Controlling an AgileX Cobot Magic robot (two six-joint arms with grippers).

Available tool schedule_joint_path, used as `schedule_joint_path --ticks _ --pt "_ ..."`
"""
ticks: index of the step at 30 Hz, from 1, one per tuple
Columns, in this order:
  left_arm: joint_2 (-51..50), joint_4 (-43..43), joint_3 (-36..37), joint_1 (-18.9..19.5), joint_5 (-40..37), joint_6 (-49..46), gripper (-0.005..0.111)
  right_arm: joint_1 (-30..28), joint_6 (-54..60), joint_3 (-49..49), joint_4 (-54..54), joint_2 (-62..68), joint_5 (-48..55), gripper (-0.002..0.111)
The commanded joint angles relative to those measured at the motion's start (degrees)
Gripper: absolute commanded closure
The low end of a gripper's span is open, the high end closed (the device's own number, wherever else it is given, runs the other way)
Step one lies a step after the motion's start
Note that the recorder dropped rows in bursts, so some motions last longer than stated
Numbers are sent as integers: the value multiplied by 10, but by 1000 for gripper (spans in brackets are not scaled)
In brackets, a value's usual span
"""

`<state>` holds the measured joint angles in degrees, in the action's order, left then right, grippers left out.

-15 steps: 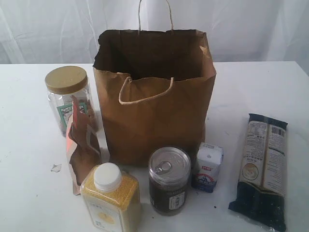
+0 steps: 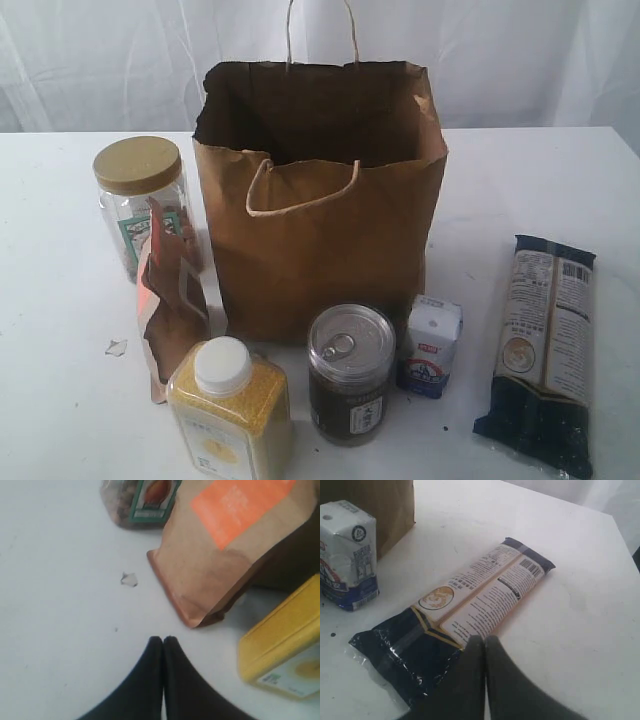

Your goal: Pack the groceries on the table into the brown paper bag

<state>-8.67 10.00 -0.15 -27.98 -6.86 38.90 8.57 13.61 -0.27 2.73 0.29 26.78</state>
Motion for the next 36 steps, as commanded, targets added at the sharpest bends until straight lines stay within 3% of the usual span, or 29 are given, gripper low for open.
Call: schedule_joint_path --ticks 1,8,12,28,32,36 --pt "0 1 2 -1 107 -1 107 1 7 3 4 -3 -2 108" --pt "0 1 2 -1 202 75 107 1 7 3 4 -3 -2 108" --pt "0 1 2 -1 213 87 107 1 7 3 4 -3 -2 108" --pt "0 14 2 -1 430 129 107 1 7 3 4 -3 -2 108" --pt "0 43 -15 -1 358 218 107 1 7 3 4 -3 -2 108" --pt "-6 255 -110 -1 165 363 107 1 7 3 4 -3 -2 108"
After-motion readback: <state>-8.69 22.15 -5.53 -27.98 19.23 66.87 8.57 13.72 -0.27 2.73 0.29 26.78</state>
